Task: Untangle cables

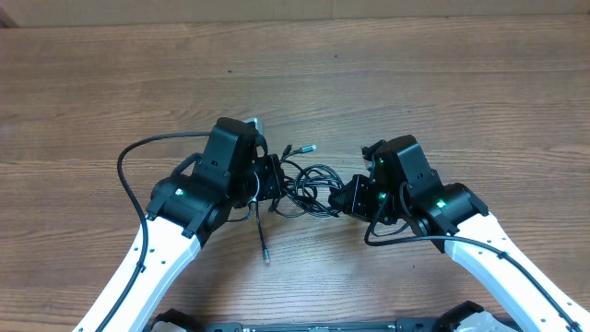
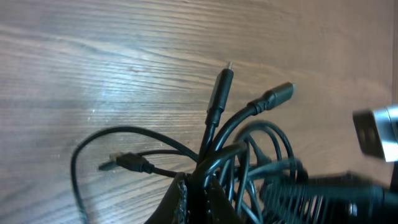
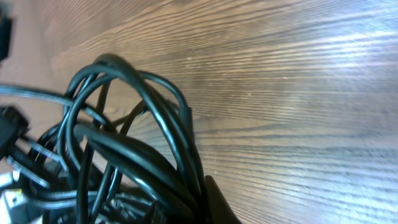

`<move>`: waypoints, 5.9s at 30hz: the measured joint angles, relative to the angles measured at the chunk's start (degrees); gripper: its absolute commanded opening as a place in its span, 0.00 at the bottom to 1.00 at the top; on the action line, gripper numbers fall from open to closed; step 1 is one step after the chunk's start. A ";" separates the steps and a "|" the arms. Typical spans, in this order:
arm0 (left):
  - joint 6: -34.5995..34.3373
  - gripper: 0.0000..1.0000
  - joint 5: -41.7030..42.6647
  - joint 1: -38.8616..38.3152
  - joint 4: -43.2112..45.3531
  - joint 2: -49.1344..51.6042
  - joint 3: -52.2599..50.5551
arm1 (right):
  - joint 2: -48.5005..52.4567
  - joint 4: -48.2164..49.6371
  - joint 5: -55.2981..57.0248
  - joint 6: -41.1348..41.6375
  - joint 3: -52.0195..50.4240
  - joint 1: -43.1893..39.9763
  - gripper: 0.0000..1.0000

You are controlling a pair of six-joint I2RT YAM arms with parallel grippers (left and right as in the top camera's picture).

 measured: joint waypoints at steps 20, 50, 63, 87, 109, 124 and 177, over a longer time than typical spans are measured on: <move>14.71 0.04 3.78 2.05 -0.63 0.00 0.02 | -0.04 -3.02 10.99 4.81 -0.09 -1.11 0.89; 10.32 0.05 3.72 2.03 -0.90 0.00 0.00 | -0.04 -4.09 10.99 5.01 -0.09 -1.16 1.00; 3.37 0.04 11.26 2.03 -4.94 0.00 0.02 | -0.04 -4.22 10.95 5.01 -0.09 -1.16 1.00; -13.79 0.04 6.51 2.03 -11.91 0.00 0.02 | -0.04 0.76 0.20 5.75 -0.15 -1.16 0.88; -47.19 0.09 0.46 2.03 -15.26 0.00 0.02 | -0.04 -7.78 -10.23 33.94 -0.17 -1.14 0.92; -60.78 0.09 1.92 2.03 -14.69 0.00 0.02 | 3.02 8.55 -5.55 48.76 -3.80 5.68 0.69; -19.67 0.66 14.97 7.74 -10.36 -0.07 -0.13 | 9.75 -9.42 15.56 45.75 7.65 3.02 0.51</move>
